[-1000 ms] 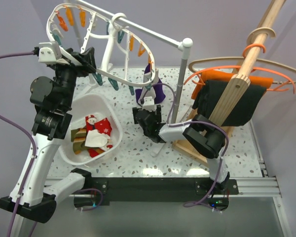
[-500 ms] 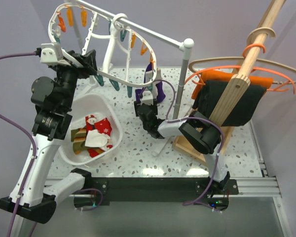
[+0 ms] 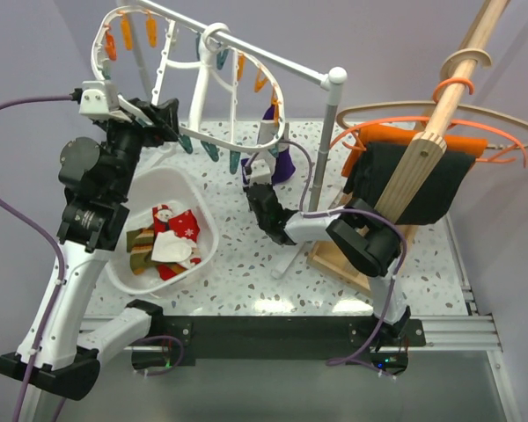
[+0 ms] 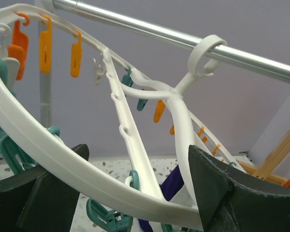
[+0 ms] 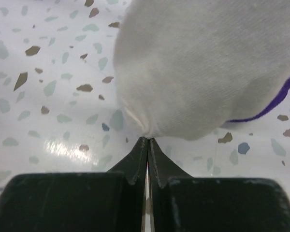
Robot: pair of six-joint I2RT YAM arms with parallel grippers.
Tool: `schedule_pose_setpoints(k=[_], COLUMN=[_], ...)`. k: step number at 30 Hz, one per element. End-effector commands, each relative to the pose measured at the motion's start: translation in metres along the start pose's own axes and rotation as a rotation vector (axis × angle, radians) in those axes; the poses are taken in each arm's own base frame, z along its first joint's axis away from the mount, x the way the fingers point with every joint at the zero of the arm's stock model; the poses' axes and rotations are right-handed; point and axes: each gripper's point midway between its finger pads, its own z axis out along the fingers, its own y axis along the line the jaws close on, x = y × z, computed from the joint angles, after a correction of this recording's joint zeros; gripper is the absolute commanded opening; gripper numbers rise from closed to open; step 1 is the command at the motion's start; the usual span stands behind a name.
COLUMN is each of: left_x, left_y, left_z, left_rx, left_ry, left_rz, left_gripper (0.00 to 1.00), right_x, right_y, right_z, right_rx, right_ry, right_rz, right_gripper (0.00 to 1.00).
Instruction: Remove the socks clipped to the hanger
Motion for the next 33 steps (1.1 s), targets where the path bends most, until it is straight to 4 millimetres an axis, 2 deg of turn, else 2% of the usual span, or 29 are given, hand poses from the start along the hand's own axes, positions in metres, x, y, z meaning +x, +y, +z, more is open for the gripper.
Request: schedule_pose_setpoints(k=[1,2,3,4,5,6,7,15,19,29,32,33], left_x=[0.027,0.036,0.035,0.037,0.042,0.038,0.040,0.016,-0.008,-0.028,-0.035,-0.036], left_y=[-0.004,-0.004,-0.006,-0.007,-0.006,-0.007,-0.008,-0.019,-0.023,-0.007,0.006,0.018], left_z=[-0.008,-0.011,-0.016,-0.019,-0.021,-0.027,-0.029,-0.047,-0.056,-0.062,-0.066,-0.068], left_rx=[0.034,0.036,0.047,0.055,0.053,0.057,0.061,0.109,0.126,0.034,-0.042,-0.108], left_ry=[0.107,0.132,0.130,0.138,0.153,0.143,0.149,0.133,0.096,0.050,0.035,0.033], left_rz=[-0.023,-0.030,-0.036,-0.047,-0.050,-0.054,-0.059,-0.069,-0.063,-0.017,-0.016,-0.017], left_gripper=[0.91,0.93,0.96,1.00,1.00,1.00,1.00,1.00,1.00,1.00,1.00,1.00], right_x=[-0.022,-0.016,-0.018,-0.010,-0.008,-0.010,-0.002,0.017,0.007,0.010,0.010,0.011], right_y=[0.014,0.014,0.015,0.018,0.020,0.021,0.024,0.031,0.036,0.039,0.038,0.040], right_z=[-0.032,-0.036,-0.041,-0.046,-0.050,-0.055,-0.061,-0.100,-0.117,-0.127,-0.126,-0.127], right_rx=[-0.142,-0.153,-0.165,-0.191,-0.205,-0.217,-0.252,-0.364,-0.424,-0.449,-0.439,-0.447], right_ry=[0.024,0.046,0.057,0.096,0.114,0.121,0.151,0.272,0.289,0.331,0.330,0.333], right_rz=[0.073,0.068,0.075,0.059,0.054,0.062,0.054,0.038,0.058,0.078,0.082,0.082], right_gripper=[0.00,0.00,0.00,0.00,0.00,0.00,0.00,0.00,0.00,0.00,0.00,0.00])
